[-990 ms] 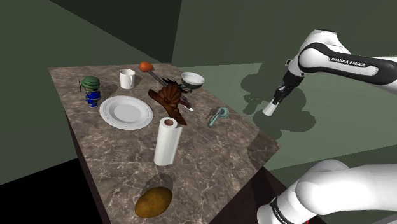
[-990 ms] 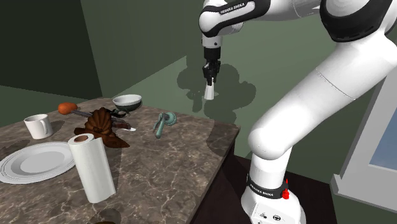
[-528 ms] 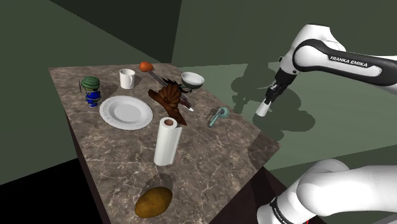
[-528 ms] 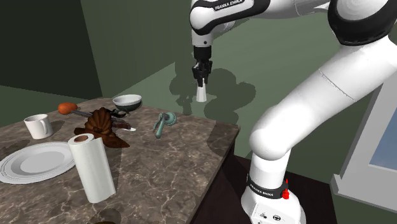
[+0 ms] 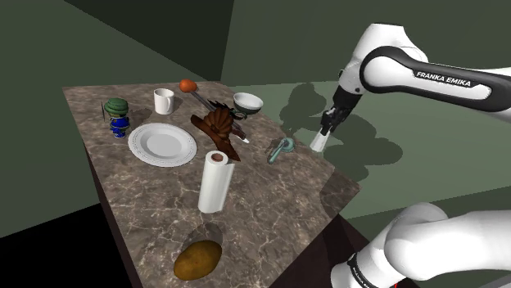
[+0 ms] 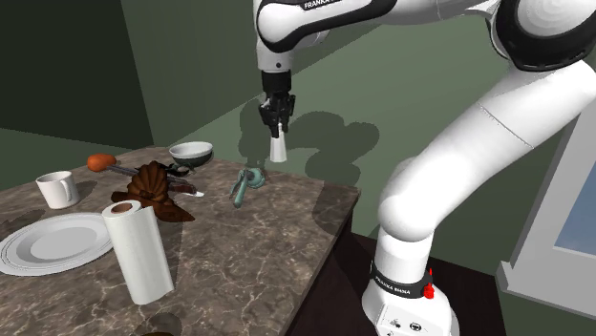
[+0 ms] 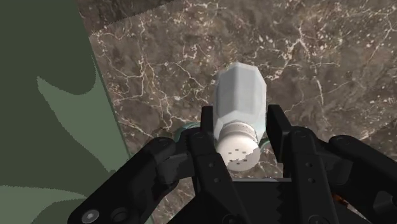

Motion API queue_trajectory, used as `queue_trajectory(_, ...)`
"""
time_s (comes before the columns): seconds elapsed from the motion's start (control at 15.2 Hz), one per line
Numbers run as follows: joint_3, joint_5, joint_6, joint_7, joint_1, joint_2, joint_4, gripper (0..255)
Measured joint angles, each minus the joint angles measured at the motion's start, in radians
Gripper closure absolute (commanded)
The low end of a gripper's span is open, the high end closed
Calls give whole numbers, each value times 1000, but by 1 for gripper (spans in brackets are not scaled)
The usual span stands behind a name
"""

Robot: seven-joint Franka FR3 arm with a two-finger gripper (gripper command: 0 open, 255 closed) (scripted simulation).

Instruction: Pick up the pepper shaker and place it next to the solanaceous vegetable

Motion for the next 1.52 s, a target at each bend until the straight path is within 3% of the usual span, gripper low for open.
queue_trajectory(0.79,228,108,-9,282,102,138,118,255)
queue_trajectory(1.52,416,116,-33,541,170,394,374,255)
